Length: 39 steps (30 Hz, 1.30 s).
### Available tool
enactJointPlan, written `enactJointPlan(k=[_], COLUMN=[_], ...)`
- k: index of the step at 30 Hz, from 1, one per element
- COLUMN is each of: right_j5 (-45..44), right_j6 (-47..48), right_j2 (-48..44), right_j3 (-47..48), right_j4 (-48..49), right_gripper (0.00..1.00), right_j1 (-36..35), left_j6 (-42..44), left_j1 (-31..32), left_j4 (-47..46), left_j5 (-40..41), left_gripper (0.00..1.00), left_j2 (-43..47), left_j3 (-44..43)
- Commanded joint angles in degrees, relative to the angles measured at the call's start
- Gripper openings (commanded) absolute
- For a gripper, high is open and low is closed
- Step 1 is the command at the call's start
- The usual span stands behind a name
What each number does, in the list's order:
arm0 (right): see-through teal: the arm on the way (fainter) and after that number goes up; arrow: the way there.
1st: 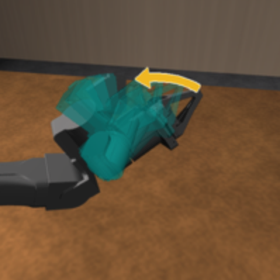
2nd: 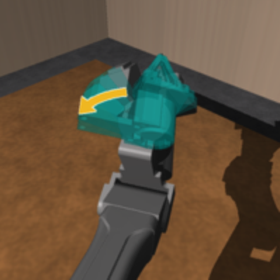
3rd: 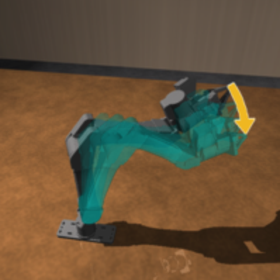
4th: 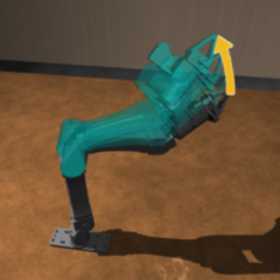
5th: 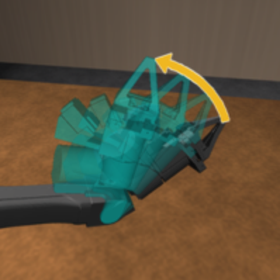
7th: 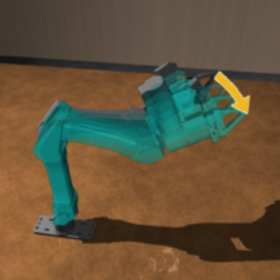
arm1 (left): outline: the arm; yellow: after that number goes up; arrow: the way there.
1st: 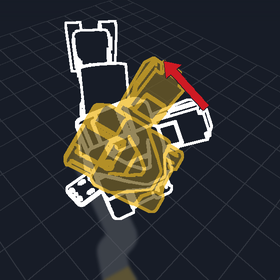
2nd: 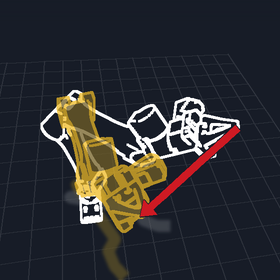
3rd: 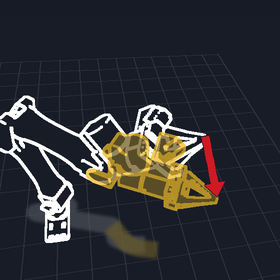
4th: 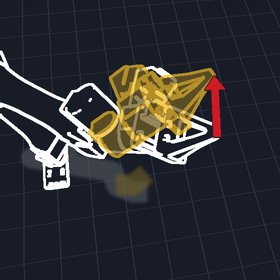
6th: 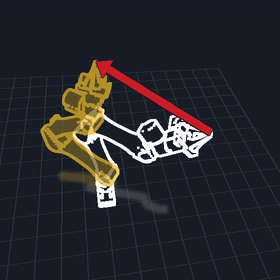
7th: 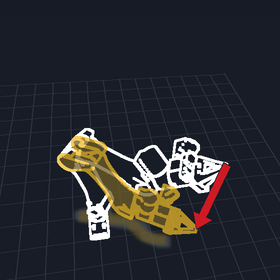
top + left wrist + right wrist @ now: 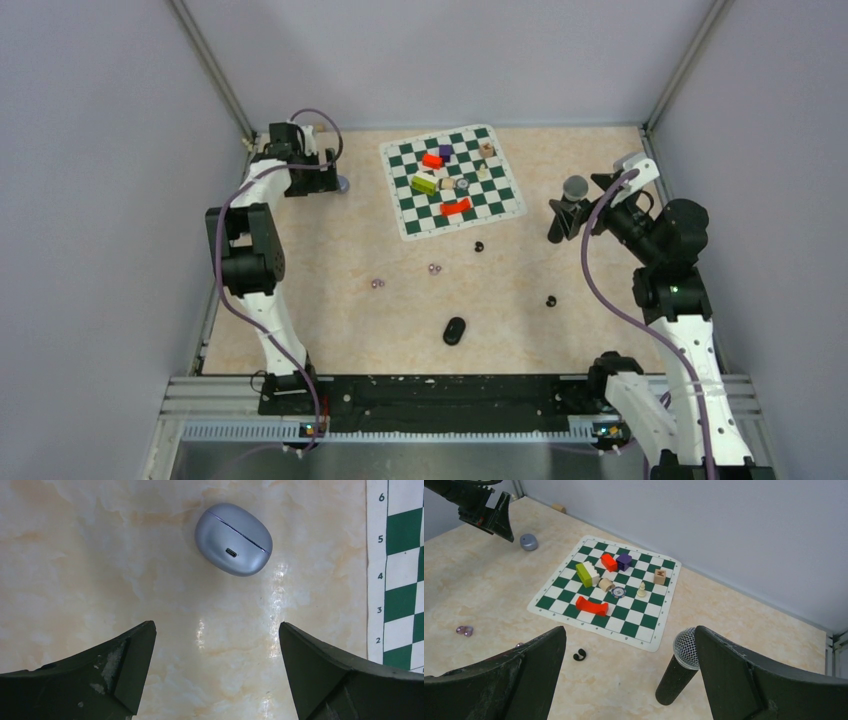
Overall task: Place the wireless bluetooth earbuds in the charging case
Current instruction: Pick up the charging case at the center of the board.
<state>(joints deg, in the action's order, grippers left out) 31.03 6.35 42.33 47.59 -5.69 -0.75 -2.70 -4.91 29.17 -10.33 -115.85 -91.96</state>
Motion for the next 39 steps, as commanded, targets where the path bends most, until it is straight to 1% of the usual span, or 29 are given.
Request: enactJointPlan(k=[1,10,15,23,24,27,34,35,39], right_j5=[-1.7,-2.7,-3.1,-3.6,-3.7,-3.9,-4.6,-4.8,-4.9], right_j6=[1.9,3.1,3.6,3.8,3.9,4.1,4.4,4.4,4.5], right_j2=[0.6,1.5,2.0,2.6,2.7,2.9,3.2,3.1,3.2], right_j3=[0.3,0.4,0.4,0.4,0.4,0.3,0.4,0.4,0.3], right_j4=[0.8,0.5,0.4,0.3,0.4,0.3,0.3,0.4,0.4], right_gripper=[0.98,0.98,0.97,0.96,0.96,0.96,0.96,0.96,0.96], right_j1=[-0.7,-0.7,-0.7,-0.8,-0.9,-0.8,-1.1,-1.1,-1.2], left_j6=[-4.3,-5.8,-6.9,-7.1,-7.1,-7.1,-6.8,-6.7,-5.8], left_j1=[2.6,4.4,4.6,4.6,4.6,4.6,4.6,6.1,6.8], left_j4=[-0.4,-1.3,-1.8,0.4,0.7,1.9,2.7,2.9,3.4], left_j5=[4.6,9.8,9.8,9.8,11.3,11.5,11.8,11.9,12.3], left_gripper=[0.99,0.99,0.99,0.99,0.99,0.99,0.99,0.99,0.99], left_j2=[-1.7,-6.8,-8.9,-13.6,-14.2,-15.8,-17.1,-17.3,-17.9], left_j3=[-4.2,-8.2,-10.0,-16.3,-17.0,-19.2,-21.3,-21.8,-23.0])
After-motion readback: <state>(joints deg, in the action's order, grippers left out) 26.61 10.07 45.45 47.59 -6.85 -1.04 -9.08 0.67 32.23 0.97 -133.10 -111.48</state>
